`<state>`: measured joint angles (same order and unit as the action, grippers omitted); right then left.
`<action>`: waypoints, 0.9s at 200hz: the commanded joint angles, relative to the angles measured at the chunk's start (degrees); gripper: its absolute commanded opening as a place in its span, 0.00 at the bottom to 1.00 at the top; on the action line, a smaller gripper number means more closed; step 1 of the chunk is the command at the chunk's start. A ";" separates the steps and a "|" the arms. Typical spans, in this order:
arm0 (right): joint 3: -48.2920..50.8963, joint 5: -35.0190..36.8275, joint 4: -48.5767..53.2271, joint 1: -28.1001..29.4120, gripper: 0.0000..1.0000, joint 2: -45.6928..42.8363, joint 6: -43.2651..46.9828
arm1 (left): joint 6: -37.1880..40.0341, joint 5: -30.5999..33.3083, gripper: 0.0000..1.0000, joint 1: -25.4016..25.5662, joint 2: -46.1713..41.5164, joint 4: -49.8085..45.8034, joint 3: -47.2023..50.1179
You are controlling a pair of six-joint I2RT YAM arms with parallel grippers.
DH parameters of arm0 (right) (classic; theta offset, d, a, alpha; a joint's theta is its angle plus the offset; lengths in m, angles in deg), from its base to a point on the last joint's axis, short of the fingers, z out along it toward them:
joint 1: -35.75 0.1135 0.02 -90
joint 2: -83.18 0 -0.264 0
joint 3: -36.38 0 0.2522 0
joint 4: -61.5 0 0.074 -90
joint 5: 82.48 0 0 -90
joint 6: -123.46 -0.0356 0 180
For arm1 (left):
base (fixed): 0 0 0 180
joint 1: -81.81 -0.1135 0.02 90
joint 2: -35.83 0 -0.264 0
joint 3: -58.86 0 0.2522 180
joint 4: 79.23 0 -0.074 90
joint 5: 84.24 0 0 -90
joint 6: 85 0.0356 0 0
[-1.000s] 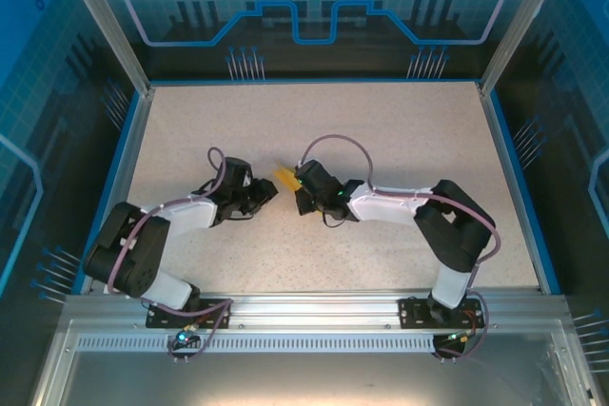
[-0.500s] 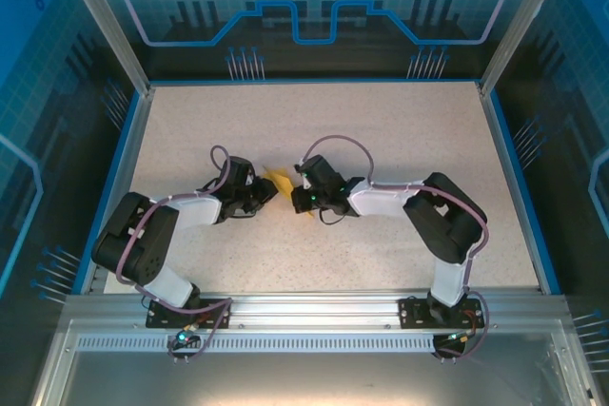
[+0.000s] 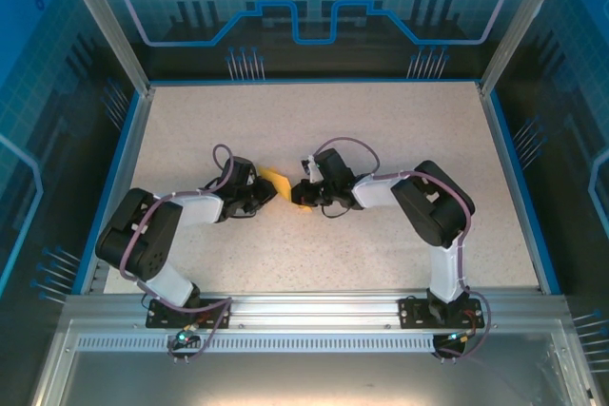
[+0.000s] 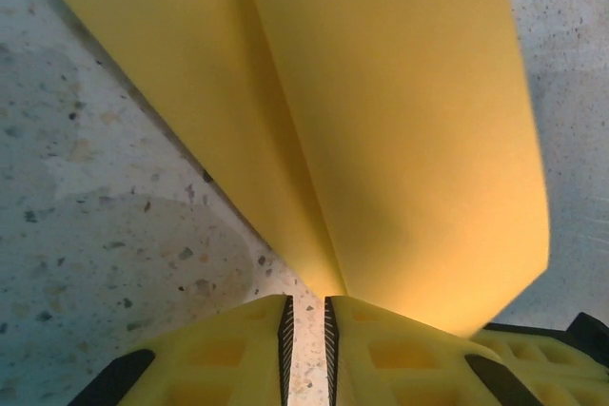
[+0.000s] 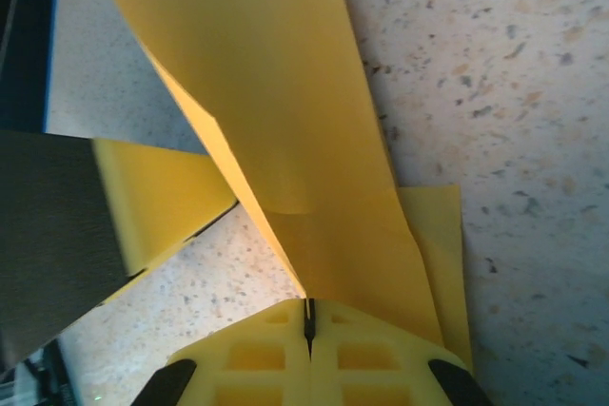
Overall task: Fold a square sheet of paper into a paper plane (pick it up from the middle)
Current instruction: Fold the wing for the fifth time at the center of the table.
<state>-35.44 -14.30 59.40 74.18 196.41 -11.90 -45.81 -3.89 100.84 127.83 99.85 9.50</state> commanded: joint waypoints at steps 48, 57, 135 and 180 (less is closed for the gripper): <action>-0.14 -6.52 -2.79 -1.83 0.00 0.59 -7.29 | 3.71 3.98 0.15 0.39 0.40 1.72 -1.53; -0.29 -6.47 -2.60 -1.79 0.00 0.59 -7.40 | 3.64 4.01 0.13 0.40 0.79 1.70 -1.66; -1.41 -7.66 -1.53 -1.79 0.00 0.80 -5.38 | 3.61 5.62 0.06 0.39 4.17 1.13 -2.20; 0.21 -7.04 -3.87 -1.54 0.00 -0.41 -9.26 | 5.01 4.59 0.09 0.40 3.44 1.87 -2.77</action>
<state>-35.59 -20.44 57.32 72.83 196.43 -18.70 -42.90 0.33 100.86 130.81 100.85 8.39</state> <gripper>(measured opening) 0.047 0.085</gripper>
